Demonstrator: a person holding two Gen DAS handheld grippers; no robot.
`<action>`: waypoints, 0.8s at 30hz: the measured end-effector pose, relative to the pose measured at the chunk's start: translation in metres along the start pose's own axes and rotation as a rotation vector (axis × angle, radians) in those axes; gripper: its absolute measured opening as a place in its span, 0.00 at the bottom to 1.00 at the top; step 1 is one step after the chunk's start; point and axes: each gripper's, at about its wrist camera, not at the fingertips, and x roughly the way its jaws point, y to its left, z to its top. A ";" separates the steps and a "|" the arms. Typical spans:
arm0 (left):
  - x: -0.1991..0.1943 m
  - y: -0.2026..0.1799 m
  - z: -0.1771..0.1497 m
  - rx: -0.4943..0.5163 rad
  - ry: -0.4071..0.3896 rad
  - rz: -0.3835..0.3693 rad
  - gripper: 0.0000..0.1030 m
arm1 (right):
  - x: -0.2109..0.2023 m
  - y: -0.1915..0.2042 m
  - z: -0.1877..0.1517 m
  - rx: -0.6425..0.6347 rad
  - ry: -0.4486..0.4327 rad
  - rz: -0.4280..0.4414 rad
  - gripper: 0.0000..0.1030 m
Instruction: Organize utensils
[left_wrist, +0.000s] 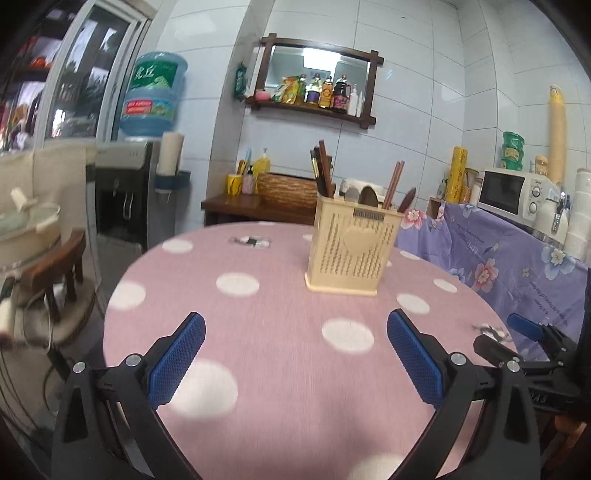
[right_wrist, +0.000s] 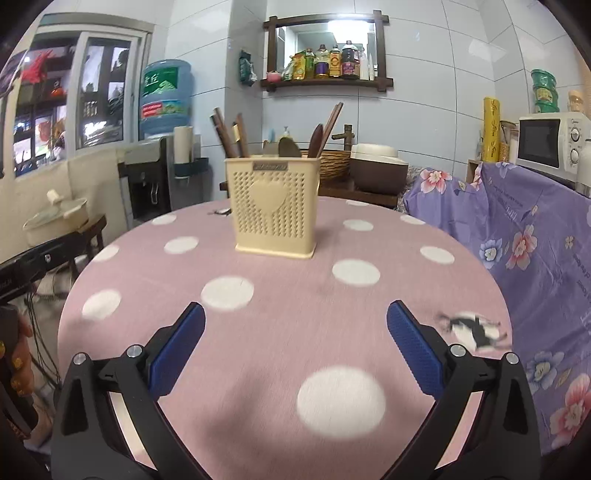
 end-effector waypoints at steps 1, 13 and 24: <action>-0.007 0.001 -0.007 -0.008 0.009 0.004 0.95 | -0.007 0.002 -0.009 0.004 -0.005 0.004 0.95; -0.072 -0.010 -0.033 0.038 -0.072 -0.018 0.95 | -0.103 0.032 -0.024 -0.020 -0.191 0.041 0.95; -0.079 -0.009 -0.030 0.028 -0.112 -0.014 0.95 | -0.114 0.037 -0.014 -0.039 -0.227 0.044 0.95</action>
